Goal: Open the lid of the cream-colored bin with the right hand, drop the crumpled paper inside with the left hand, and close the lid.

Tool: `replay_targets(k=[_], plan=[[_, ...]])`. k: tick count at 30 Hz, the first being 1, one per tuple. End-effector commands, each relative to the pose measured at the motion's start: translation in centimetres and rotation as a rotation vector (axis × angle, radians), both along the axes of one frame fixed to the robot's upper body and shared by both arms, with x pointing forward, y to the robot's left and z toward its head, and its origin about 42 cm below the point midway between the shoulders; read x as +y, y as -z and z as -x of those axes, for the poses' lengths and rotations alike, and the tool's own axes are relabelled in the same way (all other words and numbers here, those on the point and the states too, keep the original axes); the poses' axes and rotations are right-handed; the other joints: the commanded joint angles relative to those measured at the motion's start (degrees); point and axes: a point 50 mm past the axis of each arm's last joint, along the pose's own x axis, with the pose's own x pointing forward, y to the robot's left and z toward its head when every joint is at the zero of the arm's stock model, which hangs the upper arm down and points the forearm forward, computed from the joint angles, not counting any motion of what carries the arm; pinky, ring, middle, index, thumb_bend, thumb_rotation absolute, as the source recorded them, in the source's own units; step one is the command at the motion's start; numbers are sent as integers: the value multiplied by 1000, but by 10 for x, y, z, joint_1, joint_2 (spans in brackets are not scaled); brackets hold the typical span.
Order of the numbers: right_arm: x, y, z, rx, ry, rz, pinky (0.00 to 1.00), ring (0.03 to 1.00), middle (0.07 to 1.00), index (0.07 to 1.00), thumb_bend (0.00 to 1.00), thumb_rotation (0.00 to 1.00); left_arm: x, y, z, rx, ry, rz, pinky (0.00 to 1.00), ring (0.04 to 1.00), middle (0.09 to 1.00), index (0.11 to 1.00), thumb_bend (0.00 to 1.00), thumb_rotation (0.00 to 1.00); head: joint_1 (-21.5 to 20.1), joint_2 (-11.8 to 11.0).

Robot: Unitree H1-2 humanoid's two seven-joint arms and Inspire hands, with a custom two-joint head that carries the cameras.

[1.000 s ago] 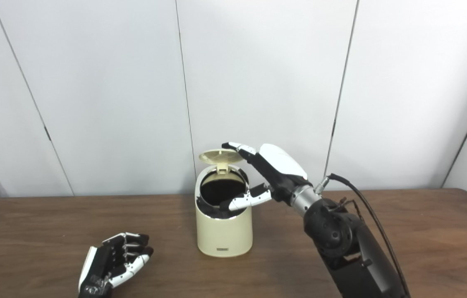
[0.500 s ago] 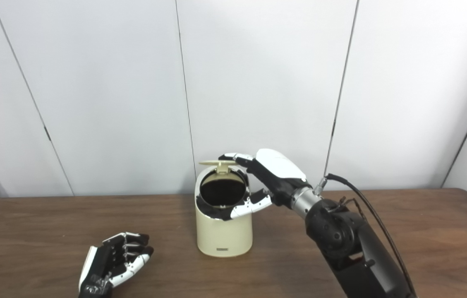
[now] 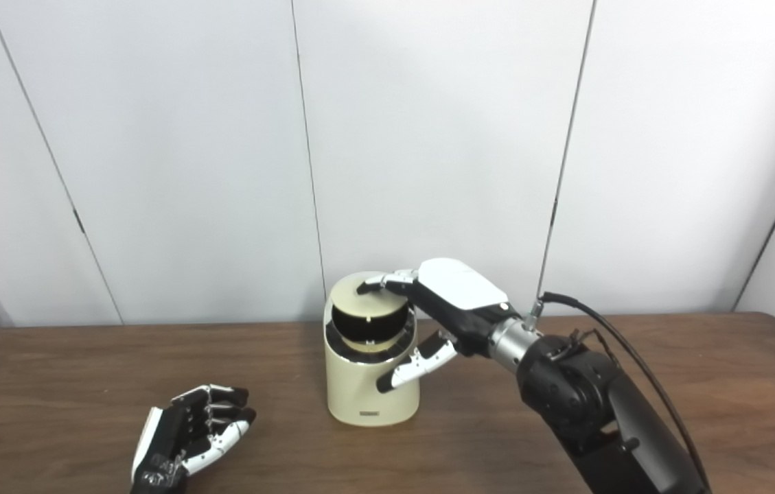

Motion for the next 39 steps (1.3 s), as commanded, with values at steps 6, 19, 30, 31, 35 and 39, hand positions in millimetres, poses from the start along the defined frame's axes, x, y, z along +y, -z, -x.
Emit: replay_targets(k=[6, 19, 30, 31, 35, 39], plan=[[-6, -23, 4, -78, -26, 22, 734, 882, 829, 826, 755, 392, -7, -18, -7, -39, 19, -6, 471, 583, 670, 498, 501, 50, 0, 7], [-12, -23, 10, -52, -42, 40, 771, 898, 829, 827, 760, 424, -8, -20, -6, -35, 26, -5, 473, 580, 667, 498, 502, 52, 3, 32], [-7, -20, 13, -45, -54, 67, 756, 890, 829, 782, 766, 423, -9, -28, -10, -45, 27, -16, 457, 573, 664, 498, 502, 53, 4, 42], [-6, -20, 13, -45, -56, 66, 758, 889, 828, 780, 768, 419, -9, -29, -10, -46, 27, -18, 458, 573, 665, 498, 502, 53, 4, 42], [-6, -18, 13, -45, -60, 61, 757, 884, 823, 773, 772, 403, -10, -30, -10, -50, 30, -12, 460, 578, 668, 498, 502, 53, 6, 46], [-5, -17, 13, -41, -64, 68, 746, 885, 825, 780, 768, 406, -10, -32, -11, -53, 30, -8, 454, 571, 662, 498, 502, 51, 8, 50]])
